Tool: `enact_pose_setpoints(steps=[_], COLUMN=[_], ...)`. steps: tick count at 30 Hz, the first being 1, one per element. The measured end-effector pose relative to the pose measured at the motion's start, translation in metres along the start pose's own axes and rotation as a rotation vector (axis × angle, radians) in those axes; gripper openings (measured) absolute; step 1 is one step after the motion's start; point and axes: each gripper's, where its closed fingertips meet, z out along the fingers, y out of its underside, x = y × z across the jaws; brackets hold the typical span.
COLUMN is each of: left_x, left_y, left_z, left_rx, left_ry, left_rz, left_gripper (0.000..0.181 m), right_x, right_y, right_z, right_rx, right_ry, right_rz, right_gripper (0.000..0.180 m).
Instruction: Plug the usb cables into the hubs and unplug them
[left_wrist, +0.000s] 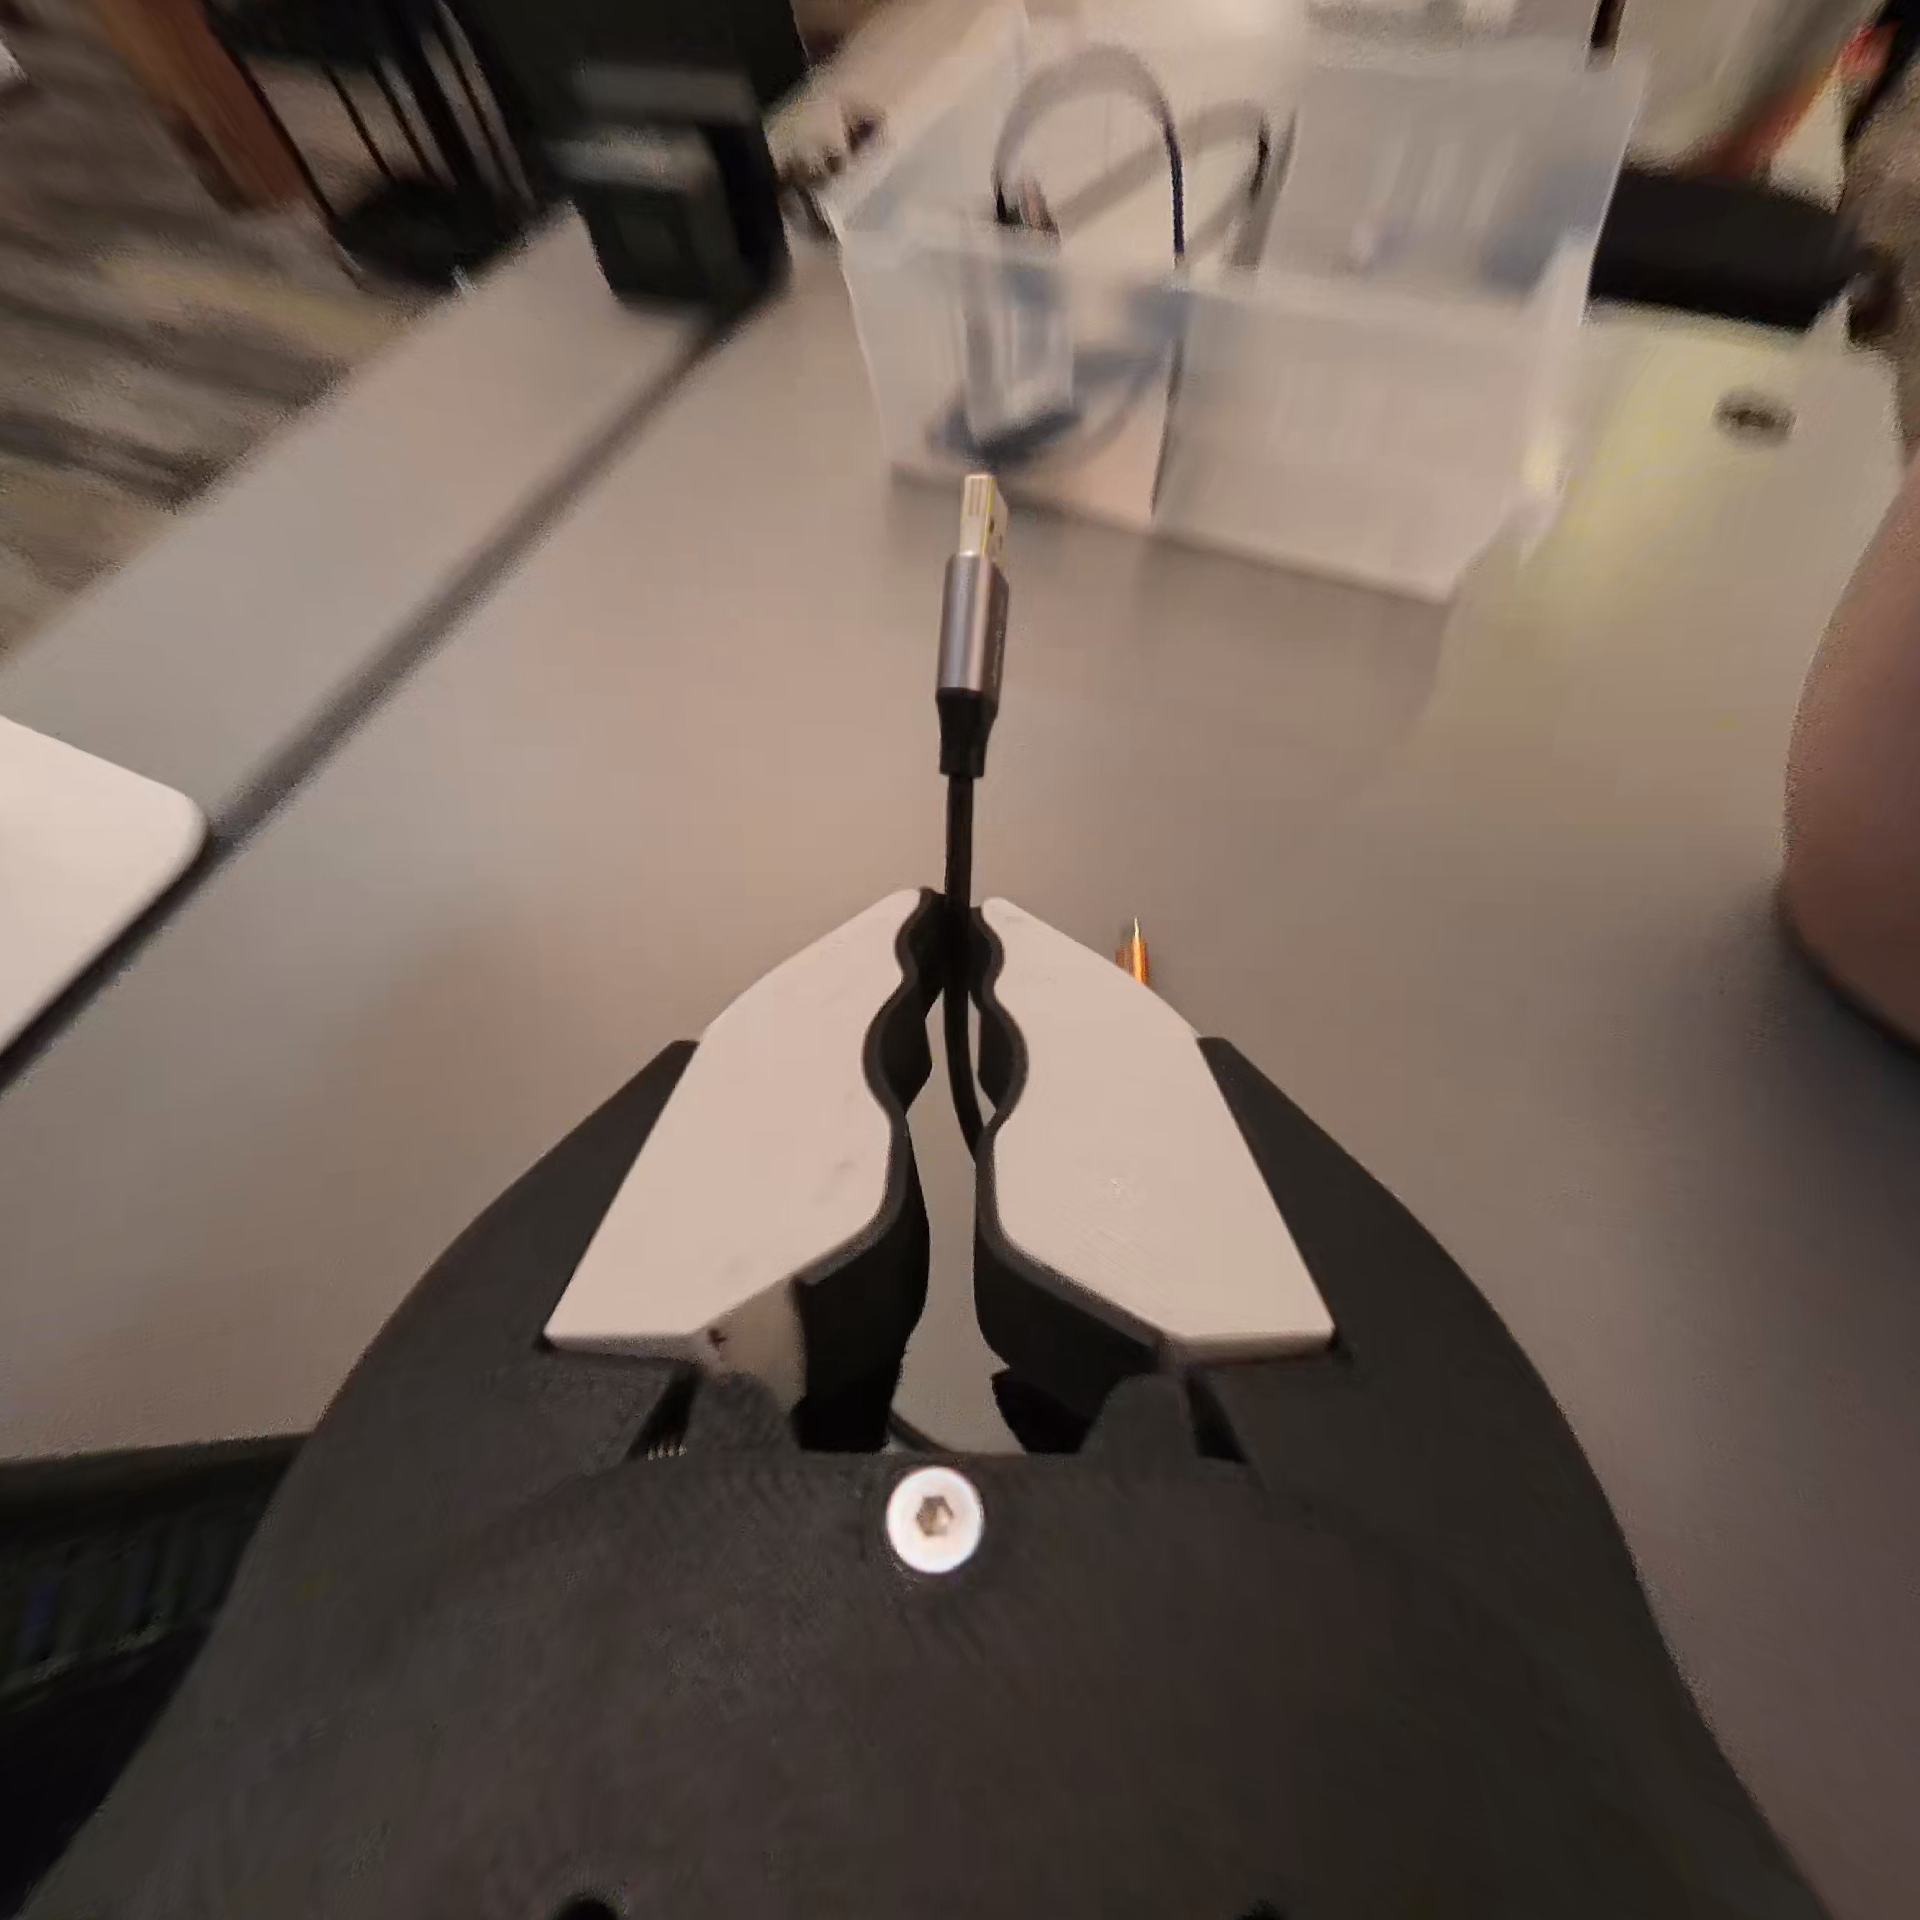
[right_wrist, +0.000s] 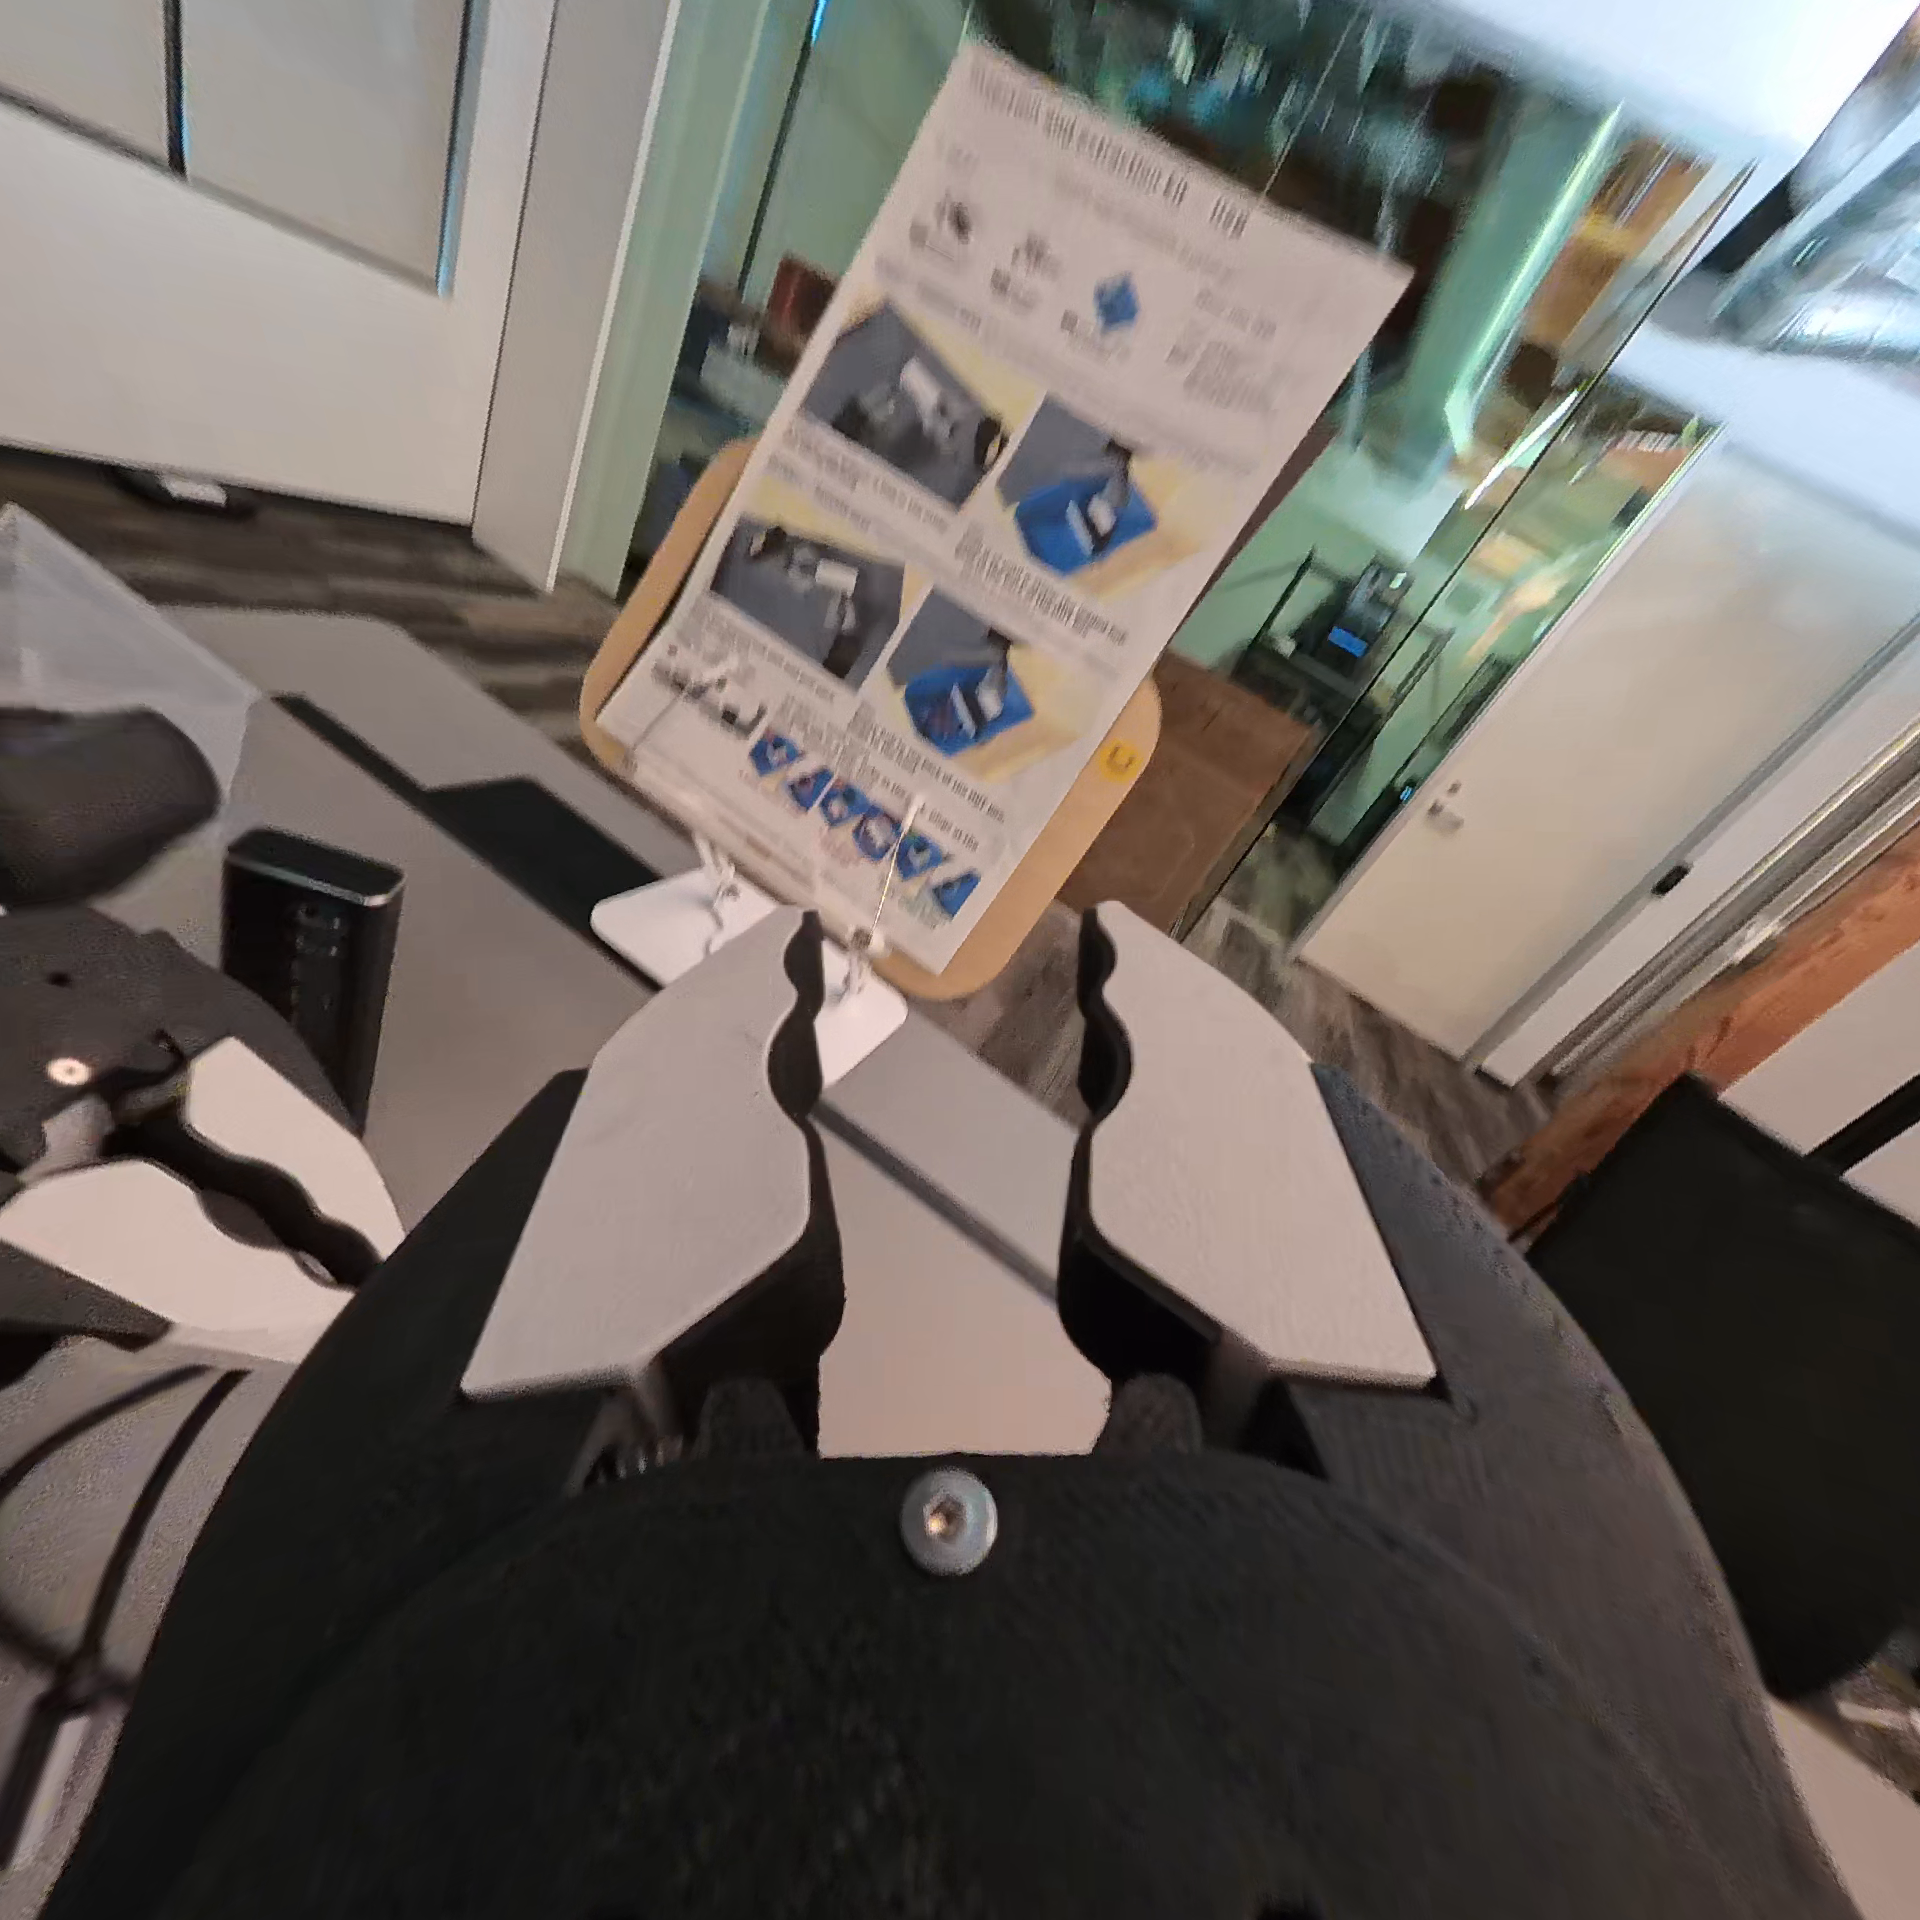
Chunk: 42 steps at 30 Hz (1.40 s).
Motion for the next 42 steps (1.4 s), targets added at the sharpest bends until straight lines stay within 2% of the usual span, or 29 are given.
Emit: enact_pose_setpoints(steps=[3,5,9,12,15,18,24,28,31,37,40,42], left_x=[-0.008,-0.011,-0.002,0.008,0.013,0.022,0.038,0.035,0.033,0.042,0.045,0.046], left_y=[-0.037,-0.054,-0.081,-0.093,-0.099,-0.101,-0.102,-0.103,-0.105,-0.112,-0.115,-0.116], left_z=[-0.029,-0.047,-0.082,-0.106,-0.123,-0.132,-0.136,-0.136,-0.139,-0.151,-0.157,-0.161], left_rx=[0.224,0.345,0.597,0.762,0.851,0.896,0.930,0.921,0.910,0.827,0.802,0.787], left_ry=[-0.039,-0.062,-0.039,0.001,-0.030,-0.016,0.076,0.073,0.079,0.122,0.099,0.100], left_rz=[-0.028,-0.011,0.046,0.088,0.171,0.222,0.239,0.204,0.203,0.250,0.295,0.320], left_gripper=[0.002,0.002,0.002,0.002,0.002,0.002,0.002,0.002,0.002,0.002,0.002,0.002], right_x=[0.000,-0.011,-0.059,-0.085,-0.105,-0.124,-0.144,-0.148,-0.139,-0.140,-0.142,-0.144], right_y=[-0.018,-0.020,-0.021,-0.032,-0.051,-0.061,-0.062,-0.070,-0.072,-0.093,-0.101,-0.103], right_z=[-0.009,-0.008,-0.003,-0.008,-0.021,-0.032,-0.030,-0.038,-0.030,-0.034,-0.037,-0.039], right_rx=[0.100,0.104,0.137,0.231,0.341,0.398,0.420,0.467,0.465,0.545,0.574,0.589], right_ry=[0.011,-0.053,-0.329,-0.482,-0.632,-0.749,-0.749,-0.832,-0.802,-0.812,-0.780,-0.780], right_rz=[-0.023,0.015,0.038,0.040,0.125,0.149,0.066,0.153,0.250,0.436,0.447,0.437], right_gripper=[0.047,0.047,0.048,0.047,0.045,0.044,0.041,0.033,0.024,0.026,0.025,0.011])
